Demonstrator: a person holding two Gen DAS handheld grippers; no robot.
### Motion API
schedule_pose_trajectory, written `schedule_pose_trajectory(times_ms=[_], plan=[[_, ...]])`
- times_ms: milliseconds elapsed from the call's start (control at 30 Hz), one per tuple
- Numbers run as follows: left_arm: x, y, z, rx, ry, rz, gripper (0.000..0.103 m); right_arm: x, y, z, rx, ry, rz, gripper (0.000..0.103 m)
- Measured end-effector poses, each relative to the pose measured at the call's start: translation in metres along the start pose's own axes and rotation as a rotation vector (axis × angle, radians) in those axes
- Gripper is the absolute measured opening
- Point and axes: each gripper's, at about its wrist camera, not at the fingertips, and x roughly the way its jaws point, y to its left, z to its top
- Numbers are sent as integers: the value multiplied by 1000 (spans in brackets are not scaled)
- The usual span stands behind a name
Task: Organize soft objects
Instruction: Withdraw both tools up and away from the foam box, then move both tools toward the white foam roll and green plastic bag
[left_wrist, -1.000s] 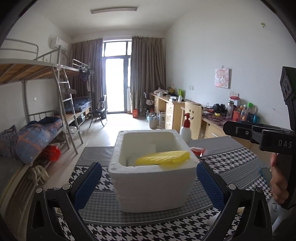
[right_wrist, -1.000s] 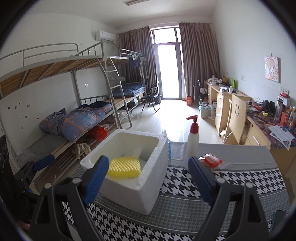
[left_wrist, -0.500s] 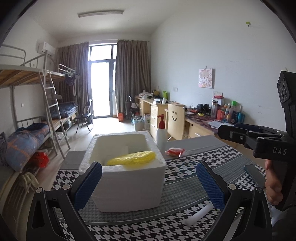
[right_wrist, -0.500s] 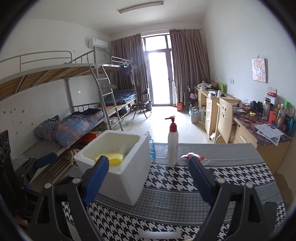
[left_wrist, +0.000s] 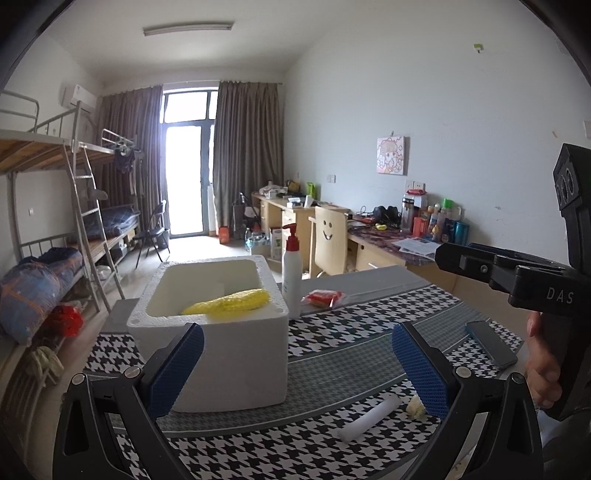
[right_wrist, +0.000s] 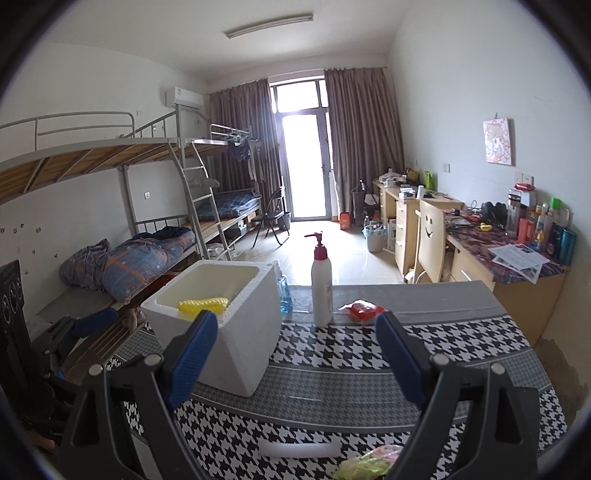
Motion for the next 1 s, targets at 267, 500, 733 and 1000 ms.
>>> schedule_pose_trajectory(times_ms=[267, 500, 733, 1000], plan=[[-3, -8, -9, 1, 0, -11, 102, -14, -4, -10, 4, -13, -18, 90], [-6, -20, -19, 15, -20, -17, 102, -25, -10, -22, 4, -18, -38, 90], [-6, -26, -28, 13, -19, -63, 102, -37, -14, -35, 3, -36, -62, 90], [-4, -32, -35, 13, -28, -77, 102, -48, -24, -48, 19, -54, -79, 90]])
